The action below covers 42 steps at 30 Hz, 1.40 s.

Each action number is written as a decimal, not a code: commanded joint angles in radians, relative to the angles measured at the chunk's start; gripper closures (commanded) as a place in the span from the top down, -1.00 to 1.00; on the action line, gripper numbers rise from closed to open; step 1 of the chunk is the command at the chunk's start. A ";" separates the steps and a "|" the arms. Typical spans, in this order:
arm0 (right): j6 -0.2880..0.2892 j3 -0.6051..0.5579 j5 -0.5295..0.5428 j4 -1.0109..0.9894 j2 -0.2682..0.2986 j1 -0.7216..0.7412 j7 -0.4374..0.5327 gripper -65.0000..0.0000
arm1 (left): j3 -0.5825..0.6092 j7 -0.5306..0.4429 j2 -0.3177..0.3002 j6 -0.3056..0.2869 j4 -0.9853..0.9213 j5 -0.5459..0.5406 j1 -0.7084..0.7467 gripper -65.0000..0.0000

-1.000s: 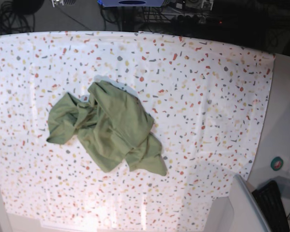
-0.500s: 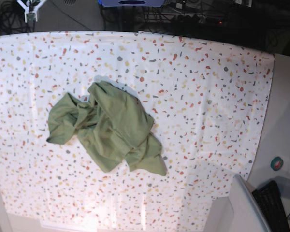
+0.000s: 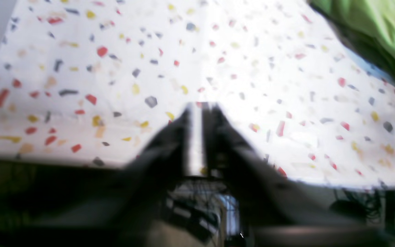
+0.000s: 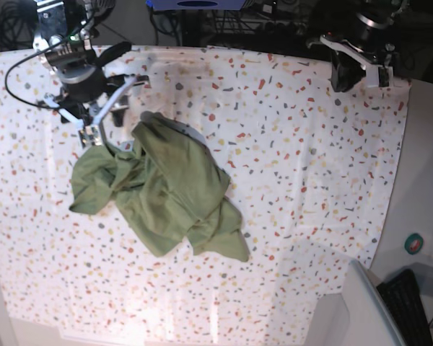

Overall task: Layout the t-shirt on the table in an organized manner, then fold the t-shirt properly
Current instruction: 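Move both grippers down toward the crumpled green t-shirt, then grasp the green t-shirt with both grippers at separate edges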

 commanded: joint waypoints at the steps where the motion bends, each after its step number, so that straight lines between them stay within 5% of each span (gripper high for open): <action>1: 0.000 -0.035 0.005 0.016 0.001 0.017 0.007 0.17 | -0.030 0.016 0.011 0.006 0.016 -0.002 -0.027 -0.34; 3: 0.000 -0.100 0.005 0.013 0.001 0.057 0.010 0.38 | -0.073 0.105 0.043 0.004 0.007 -0.002 -0.086 -0.11; 11: 0.000 -0.164 0.005 -0.238 -0.002 0.272 0.006 0.18 | -0.134 0.174 0.066 0.004 0.005 -0.001 -0.162 -0.32; 14: 0.000 -0.166 0.005 -0.333 -0.002 0.301 0.009 -0.10 | -0.136 0.174 0.064 0.004 0.004 0.002 -0.164 -0.35; 19: 0.002 -0.255 0.005 -0.355 -0.004 0.301 0.010 -1.00 | -0.137 0.175 0.064 0.004 0.002 0.006 -0.187 -0.35; 27: 0.000 -0.537 0.003 -0.392 -0.051 0.309 0.010 -1.00 | -0.163 0.178 0.069 0.004 -0.010 -0.001 -0.228 -0.35; 34: 0.000 -0.623 0.000 -0.383 -0.044 0.312 0.004 -1.00 | -0.002 0.178 0.069 0.004 -0.054 0.002 -0.322 -0.34; 38: -0.004 -0.542 0.000 -0.143 0.054 0.220 0.010 0.04 | 0.085 0.178 0.072 0.006 -0.117 -0.001 -0.397 -0.34; 39: -0.004 -0.480 0.002 -0.091 0.068 0.192 0.010 0.16 | 0.102 0.178 0.072 0.006 -0.130 -0.001 -0.409 -0.34; 42: -0.004 -0.232 0.005 -0.020 0.051 0.139 0.012 0.10 | 0.122 0.178 0.075 0.007 -0.168 -0.001 -0.426 -0.34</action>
